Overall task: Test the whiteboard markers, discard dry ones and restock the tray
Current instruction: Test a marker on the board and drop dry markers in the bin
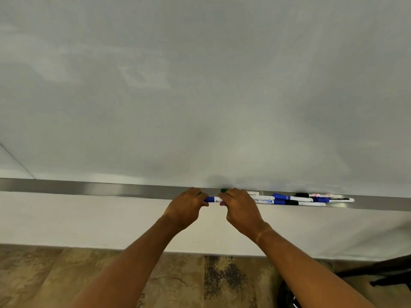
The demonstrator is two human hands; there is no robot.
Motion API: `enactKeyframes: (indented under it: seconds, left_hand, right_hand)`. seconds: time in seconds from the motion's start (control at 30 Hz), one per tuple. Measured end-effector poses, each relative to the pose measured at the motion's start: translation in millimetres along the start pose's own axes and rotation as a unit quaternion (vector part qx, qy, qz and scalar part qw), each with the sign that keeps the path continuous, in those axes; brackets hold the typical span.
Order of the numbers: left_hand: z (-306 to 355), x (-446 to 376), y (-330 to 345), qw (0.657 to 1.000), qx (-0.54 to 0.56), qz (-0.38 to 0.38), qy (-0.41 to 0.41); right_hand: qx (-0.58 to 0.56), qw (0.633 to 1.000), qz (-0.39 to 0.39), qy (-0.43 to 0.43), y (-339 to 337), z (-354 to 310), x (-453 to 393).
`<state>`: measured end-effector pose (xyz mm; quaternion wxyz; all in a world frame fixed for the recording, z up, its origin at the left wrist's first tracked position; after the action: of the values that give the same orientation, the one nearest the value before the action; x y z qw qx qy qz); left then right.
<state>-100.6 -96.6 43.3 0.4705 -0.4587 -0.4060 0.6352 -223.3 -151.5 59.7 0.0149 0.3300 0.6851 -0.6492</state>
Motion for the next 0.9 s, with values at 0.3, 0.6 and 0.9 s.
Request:
enactKeyframes:
  seconds: [0.3,0.6,0.9]
  left_hand:
    - [34,22,-16,1.0,-0.005,-0.009,-0.005]
    - [-38,88,-39,0.981,-0.023,-0.053,-0.186]
    - [35,71,-80,0.987,-0.085,0.124,-0.064]
  right_hand:
    - [0.007,0.998,0.051,-0.043,-35,-3,35]
    - [0.029,0.993,0.106,0.044,-84,74,105]
    - [0.037,0.996,0.081,0.029,-83,25,71]
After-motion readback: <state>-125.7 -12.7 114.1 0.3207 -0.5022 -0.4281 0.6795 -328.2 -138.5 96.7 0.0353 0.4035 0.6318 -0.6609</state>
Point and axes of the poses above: each hand's wrist, its own x-axis away from the middle knuckle, its own y-axis out of the palm, z = x × y, the point moved 7 cm from there along -x, towards the middle knuckle, and after that the axes turned 7 degrees about -y, right-handed, at the moved point
